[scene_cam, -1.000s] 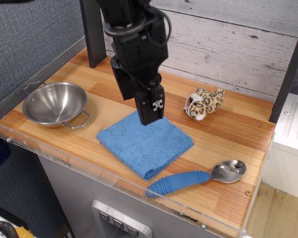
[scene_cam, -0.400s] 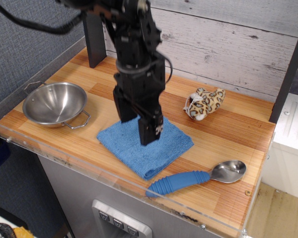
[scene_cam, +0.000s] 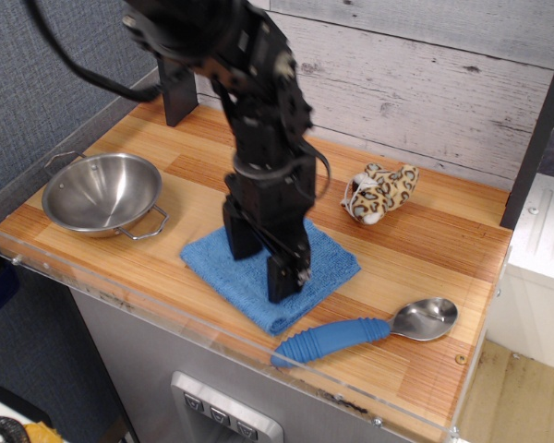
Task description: Move the blue cloth to behind the metal bowl.
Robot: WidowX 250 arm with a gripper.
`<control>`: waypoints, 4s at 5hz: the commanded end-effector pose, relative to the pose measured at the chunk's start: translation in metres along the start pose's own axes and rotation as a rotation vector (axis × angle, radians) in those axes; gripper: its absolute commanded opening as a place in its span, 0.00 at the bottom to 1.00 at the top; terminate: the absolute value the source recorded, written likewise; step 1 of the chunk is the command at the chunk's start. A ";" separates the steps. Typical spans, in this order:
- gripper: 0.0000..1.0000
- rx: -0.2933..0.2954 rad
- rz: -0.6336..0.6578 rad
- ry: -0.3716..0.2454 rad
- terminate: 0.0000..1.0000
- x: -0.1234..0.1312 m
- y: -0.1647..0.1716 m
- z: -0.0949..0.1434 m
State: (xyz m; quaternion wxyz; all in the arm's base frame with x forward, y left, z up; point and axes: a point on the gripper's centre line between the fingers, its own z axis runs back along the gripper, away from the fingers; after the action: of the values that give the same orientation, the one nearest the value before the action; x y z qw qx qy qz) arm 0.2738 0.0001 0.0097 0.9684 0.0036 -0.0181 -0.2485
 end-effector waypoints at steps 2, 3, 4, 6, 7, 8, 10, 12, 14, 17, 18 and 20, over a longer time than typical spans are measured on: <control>1.00 0.063 0.027 -0.069 0.00 0.014 0.006 0.003; 1.00 0.083 0.068 -0.115 0.00 0.020 0.018 0.011; 1.00 0.103 0.107 -0.118 0.00 0.027 0.036 0.013; 1.00 0.116 0.151 -0.103 0.00 0.035 0.069 0.001; 1.00 0.125 0.171 -0.092 0.00 0.035 0.088 -0.004; 1.00 0.132 0.204 -0.092 0.00 0.031 0.110 -0.007; 1.00 0.143 0.268 -0.104 0.00 0.014 0.148 -0.001; 1.00 0.148 0.348 -0.091 0.00 -0.012 0.172 -0.001; 1.00 0.168 0.374 -0.096 0.00 -0.015 0.171 0.005; 1.00 0.186 0.398 -0.179 0.00 -0.005 0.168 0.065; 1.00 0.196 0.408 -0.220 0.00 -0.008 0.168 0.089; 1.00 0.213 0.414 -0.276 0.00 -0.018 0.156 0.134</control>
State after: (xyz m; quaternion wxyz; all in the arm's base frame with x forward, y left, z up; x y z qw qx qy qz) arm 0.3356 0.1408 0.1278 0.9854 0.0558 -0.1548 -0.0428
